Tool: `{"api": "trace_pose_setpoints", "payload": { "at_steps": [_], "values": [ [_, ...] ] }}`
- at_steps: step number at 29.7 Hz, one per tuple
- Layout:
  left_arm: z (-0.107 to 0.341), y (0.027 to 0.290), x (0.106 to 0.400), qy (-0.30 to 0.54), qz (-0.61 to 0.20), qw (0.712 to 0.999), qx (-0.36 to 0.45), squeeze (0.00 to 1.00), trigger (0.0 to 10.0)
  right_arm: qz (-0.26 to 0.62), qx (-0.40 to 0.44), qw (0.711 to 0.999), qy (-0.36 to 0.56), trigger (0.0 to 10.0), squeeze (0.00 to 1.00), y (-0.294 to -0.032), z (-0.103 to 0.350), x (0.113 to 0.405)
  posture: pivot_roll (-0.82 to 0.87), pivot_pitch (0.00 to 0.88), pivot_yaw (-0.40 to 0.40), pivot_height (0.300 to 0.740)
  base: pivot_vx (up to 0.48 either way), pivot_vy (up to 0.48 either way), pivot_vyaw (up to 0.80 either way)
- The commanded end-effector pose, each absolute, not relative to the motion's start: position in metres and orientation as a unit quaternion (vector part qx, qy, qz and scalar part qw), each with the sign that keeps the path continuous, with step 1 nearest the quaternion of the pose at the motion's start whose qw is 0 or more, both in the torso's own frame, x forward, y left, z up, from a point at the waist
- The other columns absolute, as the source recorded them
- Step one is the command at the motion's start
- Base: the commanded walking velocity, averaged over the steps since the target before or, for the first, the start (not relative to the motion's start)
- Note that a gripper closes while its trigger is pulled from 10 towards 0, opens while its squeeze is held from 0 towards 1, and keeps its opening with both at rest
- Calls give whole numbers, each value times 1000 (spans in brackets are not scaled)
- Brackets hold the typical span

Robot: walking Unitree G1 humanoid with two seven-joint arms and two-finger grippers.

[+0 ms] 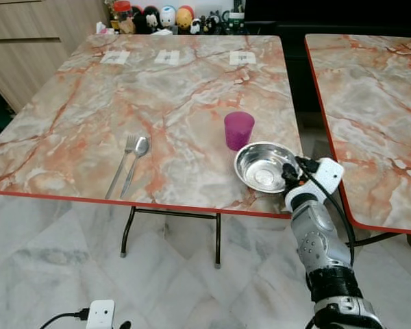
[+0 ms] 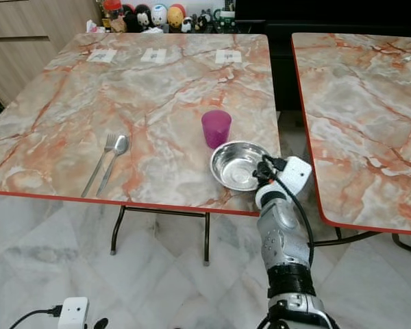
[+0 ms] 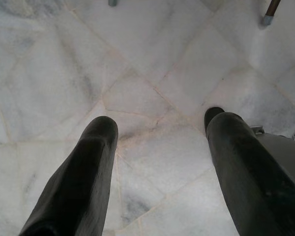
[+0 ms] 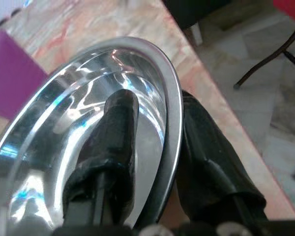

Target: Setting the table

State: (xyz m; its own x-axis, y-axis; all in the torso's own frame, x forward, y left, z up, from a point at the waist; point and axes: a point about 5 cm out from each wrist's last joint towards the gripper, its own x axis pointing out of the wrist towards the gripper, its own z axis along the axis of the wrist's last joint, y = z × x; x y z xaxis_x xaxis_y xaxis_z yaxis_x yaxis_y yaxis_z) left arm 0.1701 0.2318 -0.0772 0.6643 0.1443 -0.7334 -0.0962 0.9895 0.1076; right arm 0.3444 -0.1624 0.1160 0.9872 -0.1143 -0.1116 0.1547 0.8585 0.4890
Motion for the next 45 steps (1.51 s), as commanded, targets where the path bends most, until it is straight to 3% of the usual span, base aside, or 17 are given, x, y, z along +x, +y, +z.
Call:
{"api": "trace_pose_setpoints", "payload": {
  "at_steps": [1,6,8,31,45],
  "values": [
    [-81,232,162,419,66,905,36,0,10000,-95,270,958,1,0,0,-170,123,339,-87,141,48,740,0,0,0],
    [-81,233,162,419,66,905,37,0,10000,-133,236,960,-63,0,0,-182,130,327,-88,140,45,740,0,0,0],
    [-81,233,161,420,67,904,39,0,10000,-136,216,963,-85,10000,0,-184,134,320,-92,140,45,740,0,0,0],
    [-81,245,155,438,63,894,72,0,10000,-115,217,960,-136,10000,0,-177,154,321,-95,136,46,740,0,0,0],
    [-83,243,154,443,57,891,77,0,10000,-111,197,960,-166,10000,0,-182,168,326,-96,119,52,740,0,-456,0]
  ]
}}
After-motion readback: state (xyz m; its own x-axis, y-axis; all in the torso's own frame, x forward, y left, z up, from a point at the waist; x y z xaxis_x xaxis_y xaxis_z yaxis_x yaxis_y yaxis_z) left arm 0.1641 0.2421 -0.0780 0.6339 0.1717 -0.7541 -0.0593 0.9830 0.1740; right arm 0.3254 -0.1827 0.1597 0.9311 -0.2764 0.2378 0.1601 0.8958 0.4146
